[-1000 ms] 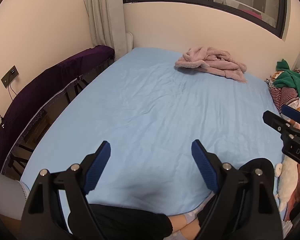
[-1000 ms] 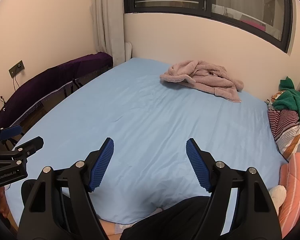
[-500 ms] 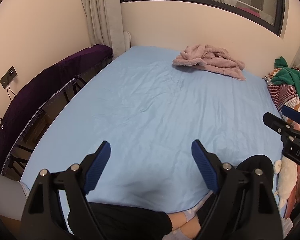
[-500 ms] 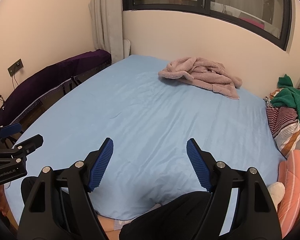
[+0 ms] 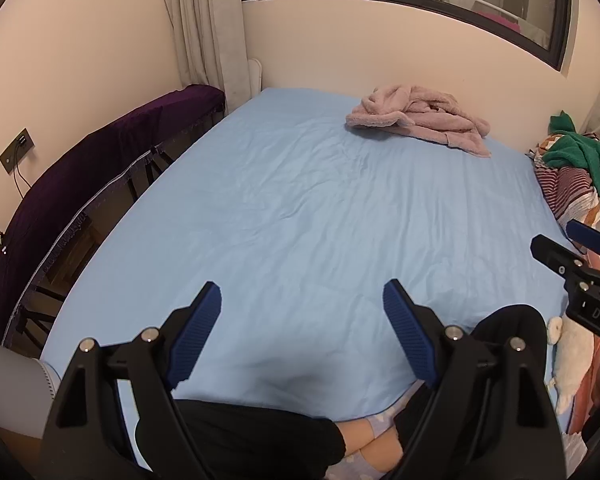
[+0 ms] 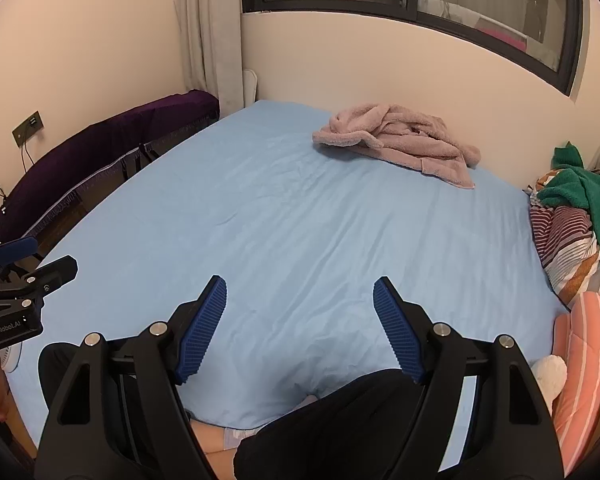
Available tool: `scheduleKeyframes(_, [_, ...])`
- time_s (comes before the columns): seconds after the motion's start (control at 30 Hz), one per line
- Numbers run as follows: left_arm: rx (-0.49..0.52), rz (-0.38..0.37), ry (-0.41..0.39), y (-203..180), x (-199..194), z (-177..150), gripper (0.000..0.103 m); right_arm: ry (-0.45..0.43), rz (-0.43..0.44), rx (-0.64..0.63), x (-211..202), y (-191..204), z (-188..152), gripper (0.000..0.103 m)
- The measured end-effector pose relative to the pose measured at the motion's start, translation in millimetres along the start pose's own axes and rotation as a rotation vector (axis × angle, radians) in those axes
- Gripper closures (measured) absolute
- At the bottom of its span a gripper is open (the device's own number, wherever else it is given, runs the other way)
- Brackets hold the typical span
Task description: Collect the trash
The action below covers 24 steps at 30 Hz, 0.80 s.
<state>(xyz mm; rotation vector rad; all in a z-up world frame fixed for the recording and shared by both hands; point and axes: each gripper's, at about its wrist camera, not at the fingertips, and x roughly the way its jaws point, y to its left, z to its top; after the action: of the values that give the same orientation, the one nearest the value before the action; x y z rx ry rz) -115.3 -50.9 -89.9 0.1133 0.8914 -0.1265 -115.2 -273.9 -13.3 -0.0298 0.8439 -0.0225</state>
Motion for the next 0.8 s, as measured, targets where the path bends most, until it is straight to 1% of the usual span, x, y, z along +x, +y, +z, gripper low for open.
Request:
scheduleKeyframes(0.53, [-0.004,-0.007,-0.007,2.9,-2.3,-4.8,0.02,-0.02,0.006,-0.007,-14.8,6.0,-5.8,0.03])
scheduleKeyframes(0.7, [-0.007,-0.032,-0.016,4.0,-4.3,-3.9,0.02,-0.027,0.009,-0.005,-18.9,8.5,-7.2,0.03])
scheduleKeyframes(0.77, [-0.014,-0.037,-0.015,4.2,-3.9,-3.5,0.015,-0.029,0.009,-0.002,-19.9,8.2,-7.4,0.03])
scheduleKeyframes(0.8, [-0.018,-0.042,-0.017,4.6,-3.9,-3.5,0.015,-0.031,0.01,0.0,-20.0,7.6,-6.9,0.03])
